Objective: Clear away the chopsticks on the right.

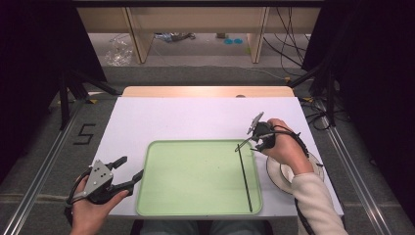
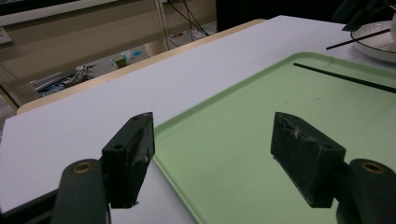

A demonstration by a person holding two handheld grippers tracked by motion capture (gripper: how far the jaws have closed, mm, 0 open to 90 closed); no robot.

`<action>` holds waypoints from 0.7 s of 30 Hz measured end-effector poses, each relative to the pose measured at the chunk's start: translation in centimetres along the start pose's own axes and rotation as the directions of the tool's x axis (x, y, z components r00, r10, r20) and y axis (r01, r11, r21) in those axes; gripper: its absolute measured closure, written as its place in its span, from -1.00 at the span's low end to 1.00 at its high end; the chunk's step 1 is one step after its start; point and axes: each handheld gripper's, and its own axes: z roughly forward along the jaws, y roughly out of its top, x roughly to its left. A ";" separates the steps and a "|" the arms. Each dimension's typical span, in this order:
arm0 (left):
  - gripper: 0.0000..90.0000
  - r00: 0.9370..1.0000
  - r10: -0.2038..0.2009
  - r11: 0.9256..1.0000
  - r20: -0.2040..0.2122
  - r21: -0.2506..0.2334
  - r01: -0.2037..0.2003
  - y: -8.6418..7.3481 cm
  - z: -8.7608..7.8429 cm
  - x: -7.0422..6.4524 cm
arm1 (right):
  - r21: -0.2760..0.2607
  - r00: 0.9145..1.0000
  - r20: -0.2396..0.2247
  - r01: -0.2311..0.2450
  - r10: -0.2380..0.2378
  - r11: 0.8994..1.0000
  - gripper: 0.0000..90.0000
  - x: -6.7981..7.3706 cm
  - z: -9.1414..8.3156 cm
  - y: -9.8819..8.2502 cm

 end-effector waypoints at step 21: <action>-0.32 1.000 -0.001 1.000 0.002 0.000 0.001 0.0 0.0 0.0 | 0.096 0.998 -0.026 0.063 -0.061 0.993 0.32 1.1 2.6 0.0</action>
